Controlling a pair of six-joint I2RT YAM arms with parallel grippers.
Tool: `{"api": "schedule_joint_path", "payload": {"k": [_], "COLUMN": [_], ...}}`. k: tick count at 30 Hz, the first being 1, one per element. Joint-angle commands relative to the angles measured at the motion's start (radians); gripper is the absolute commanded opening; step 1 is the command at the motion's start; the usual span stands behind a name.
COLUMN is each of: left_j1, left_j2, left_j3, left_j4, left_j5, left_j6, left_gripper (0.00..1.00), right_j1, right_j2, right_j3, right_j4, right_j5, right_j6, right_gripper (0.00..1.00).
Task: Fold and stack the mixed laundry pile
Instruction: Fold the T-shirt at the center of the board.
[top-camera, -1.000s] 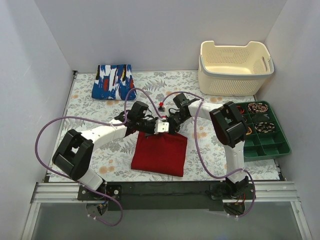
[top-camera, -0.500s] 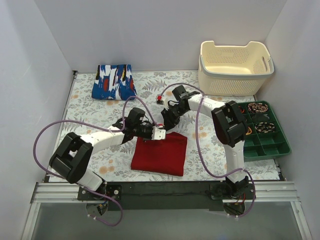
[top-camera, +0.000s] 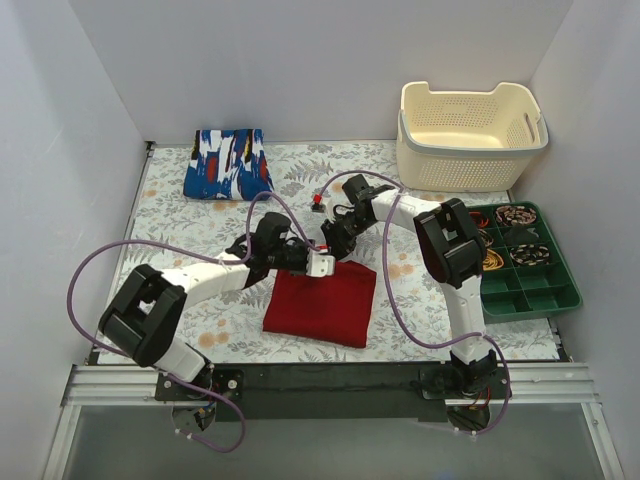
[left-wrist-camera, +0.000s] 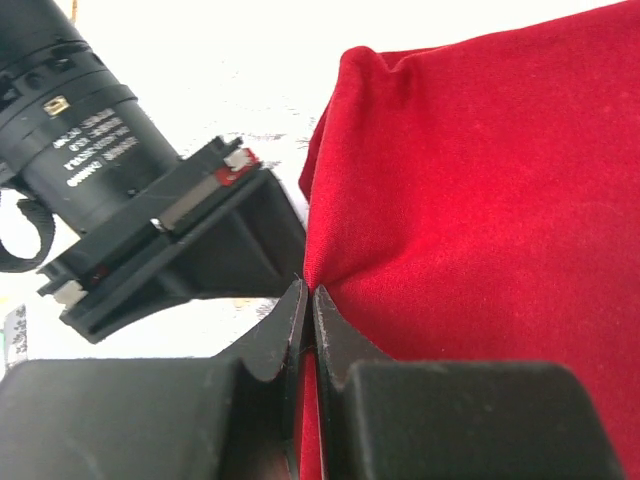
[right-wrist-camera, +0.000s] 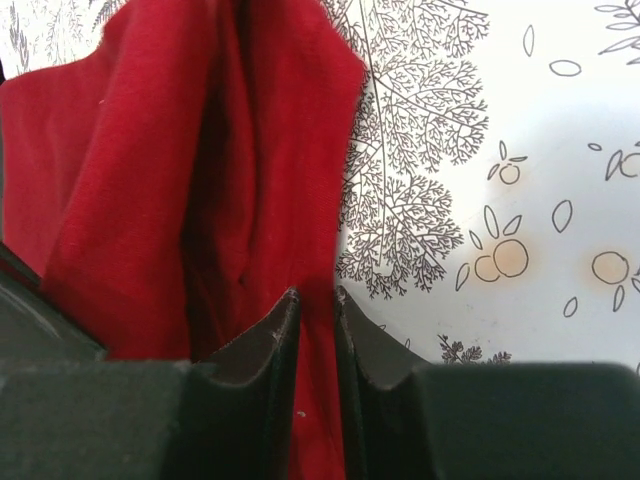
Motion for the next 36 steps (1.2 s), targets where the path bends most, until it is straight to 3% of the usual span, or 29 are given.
{"api": "schedule_joint_path", "payload": {"k": [1,12,19,22,24,28,32,36], "left_j1": [0.008,0.008,0.008,0.008,0.014,0.074,0.146,0.267], "left_j2": [0.029,0.065,0.132,0.104,0.059,-0.042,-0.079,0.037], "left_j3": [0.044,-0.062,-0.092,-0.106,-0.048,0.105,0.208,0.341], "left_j4": [0.063,0.334,0.368,0.402,0.289,-0.065,-0.334,-0.597], "left_j5": [-0.017,-0.060,-0.112,-0.114,-0.096,0.062,0.159,0.240], "left_j6": [0.004,-0.002,0.018,-0.017,-0.074,-0.258,-0.281,-0.209], "left_gripper": [0.00,0.00,0.00,0.22,0.33,0.40,0.42,0.43], "right_j1": [0.012,0.012,0.012,-0.005,-0.038,-0.094,-0.146,-0.168], "right_j2": [0.050,0.045,0.028,-0.001,-0.021,-0.094,-0.163,-0.260], "right_j3": [-0.034,-0.051,-0.036,-0.002,0.041,0.116,0.139,0.041], "right_j4": [-0.042,-0.047,-0.047,-0.059,-0.092,-0.163,-0.255,-0.336], "right_j5": [0.072,0.051,0.078,0.149,0.198,0.269,0.255,0.189], "right_j6": [-0.053,-0.066,-0.053,-0.046,-0.061,-0.115,-0.151,-0.211], "right_gripper": [0.26,0.25,0.27,0.32,0.37,0.51,0.54,0.56]}}
